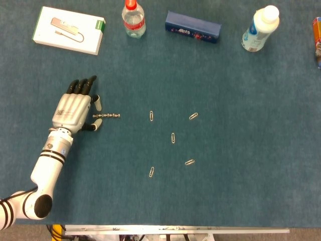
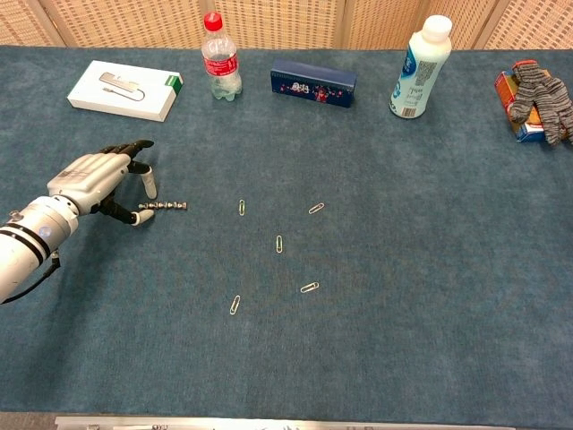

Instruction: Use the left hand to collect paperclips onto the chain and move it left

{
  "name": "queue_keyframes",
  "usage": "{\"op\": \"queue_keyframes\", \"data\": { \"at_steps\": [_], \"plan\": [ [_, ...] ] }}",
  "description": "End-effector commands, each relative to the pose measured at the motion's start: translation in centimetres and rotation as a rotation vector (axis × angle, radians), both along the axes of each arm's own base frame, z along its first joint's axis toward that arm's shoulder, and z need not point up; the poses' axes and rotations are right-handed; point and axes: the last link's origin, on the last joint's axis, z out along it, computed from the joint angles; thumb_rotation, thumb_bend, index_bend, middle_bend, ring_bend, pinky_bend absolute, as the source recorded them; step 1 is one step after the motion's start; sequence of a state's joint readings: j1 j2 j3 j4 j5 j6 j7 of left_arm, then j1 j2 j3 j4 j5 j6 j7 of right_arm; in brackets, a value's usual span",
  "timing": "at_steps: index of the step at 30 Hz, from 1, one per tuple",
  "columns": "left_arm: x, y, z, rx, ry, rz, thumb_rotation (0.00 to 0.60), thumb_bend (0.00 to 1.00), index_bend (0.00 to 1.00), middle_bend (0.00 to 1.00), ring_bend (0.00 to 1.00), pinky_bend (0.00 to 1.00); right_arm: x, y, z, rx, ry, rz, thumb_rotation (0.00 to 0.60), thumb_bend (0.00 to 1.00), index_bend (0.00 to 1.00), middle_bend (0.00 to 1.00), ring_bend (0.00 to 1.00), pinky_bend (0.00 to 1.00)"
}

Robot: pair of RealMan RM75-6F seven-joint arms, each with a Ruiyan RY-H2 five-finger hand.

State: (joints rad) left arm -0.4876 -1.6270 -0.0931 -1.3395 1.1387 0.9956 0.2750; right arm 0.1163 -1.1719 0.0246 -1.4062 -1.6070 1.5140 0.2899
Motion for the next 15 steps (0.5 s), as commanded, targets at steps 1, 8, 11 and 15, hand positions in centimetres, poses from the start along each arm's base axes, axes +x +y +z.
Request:
{"op": "queue_keyframes", "data": {
  "at_steps": [1, 8, 11, 15],
  "plan": [
    [-0.05, 0.0, -0.01, 0.002, -0.002, 0.003, 0.6, 0.28, 0.48, 0.0, 0.0, 0.0, 0.01, 0.0, -0.02, 0.001, 0.001, 0.0, 0.6, 0.36, 0.53, 0.35, 0.25, 0.22],
    [-0.08, 0.01, -0.08, -0.002, -0.002, 0.004, 0.6, 0.3, 0.5, 0.0, 0.0, 0.0, 0.05, -0.06, -0.11, 0.004, 0.001, 0.001, 0.6, 0.36, 0.53, 0.35, 0.25, 0.22],
    [-0.07, 0.0, -0.09, -0.003, -0.002, 0.002, 0.6, 0.3, 0.5, 0.0, 0.0, 0.0, 0.03, -0.06, -0.12, 0.005, 0.001, 0.0, 0.6, 0.36, 0.53, 0.35, 0.25, 0.22],
    [-0.02, 0.02, -0.14, -0.006, -0.001, 0.002, 0.6, 0.3, 0.5, 0.0, 0.0, 0.0, 0.01, -0.05, -0.16, 0.006, 0.0, -0.001, 0.6, 0.36, 0.53, 0.35, 0.25, 0.22]
  ]
}}
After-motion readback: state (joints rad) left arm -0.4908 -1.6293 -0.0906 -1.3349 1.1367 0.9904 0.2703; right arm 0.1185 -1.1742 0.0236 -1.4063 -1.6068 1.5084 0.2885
